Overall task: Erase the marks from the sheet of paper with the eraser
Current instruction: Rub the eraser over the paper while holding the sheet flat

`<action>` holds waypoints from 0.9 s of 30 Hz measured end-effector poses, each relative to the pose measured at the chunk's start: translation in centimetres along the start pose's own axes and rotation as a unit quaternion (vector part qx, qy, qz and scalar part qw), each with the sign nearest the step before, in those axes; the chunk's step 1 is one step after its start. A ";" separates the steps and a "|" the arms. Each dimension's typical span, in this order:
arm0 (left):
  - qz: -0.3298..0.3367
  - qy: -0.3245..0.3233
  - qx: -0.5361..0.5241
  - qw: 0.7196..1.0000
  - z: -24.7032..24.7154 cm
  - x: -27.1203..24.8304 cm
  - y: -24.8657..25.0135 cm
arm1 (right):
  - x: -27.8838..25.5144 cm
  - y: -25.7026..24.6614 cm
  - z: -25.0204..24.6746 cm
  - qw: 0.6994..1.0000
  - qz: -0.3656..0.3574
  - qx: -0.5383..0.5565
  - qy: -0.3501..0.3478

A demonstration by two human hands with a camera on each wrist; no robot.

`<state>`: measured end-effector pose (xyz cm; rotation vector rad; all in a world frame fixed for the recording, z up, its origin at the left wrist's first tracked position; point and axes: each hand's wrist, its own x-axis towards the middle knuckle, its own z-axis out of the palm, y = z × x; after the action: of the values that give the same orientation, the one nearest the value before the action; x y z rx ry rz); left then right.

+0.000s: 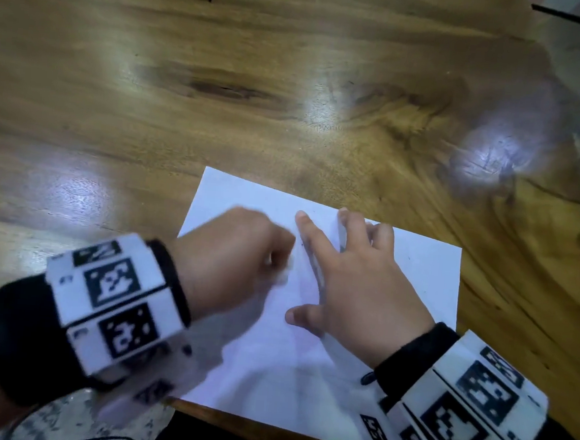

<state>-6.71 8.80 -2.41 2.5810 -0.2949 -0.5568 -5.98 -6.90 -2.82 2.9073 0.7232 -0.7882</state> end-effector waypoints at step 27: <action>-0.027 0.001 -0.036 0.999 -0.2 -0.1 -1.0 | 0.4 -0.1 -0.4 1.000 0.018 -0.018 -0.016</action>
<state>-6.58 9.74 -2.68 2.5272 -0.2004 -0.5728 -5.59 -6.56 -2.64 2.8608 0.6732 -0.8078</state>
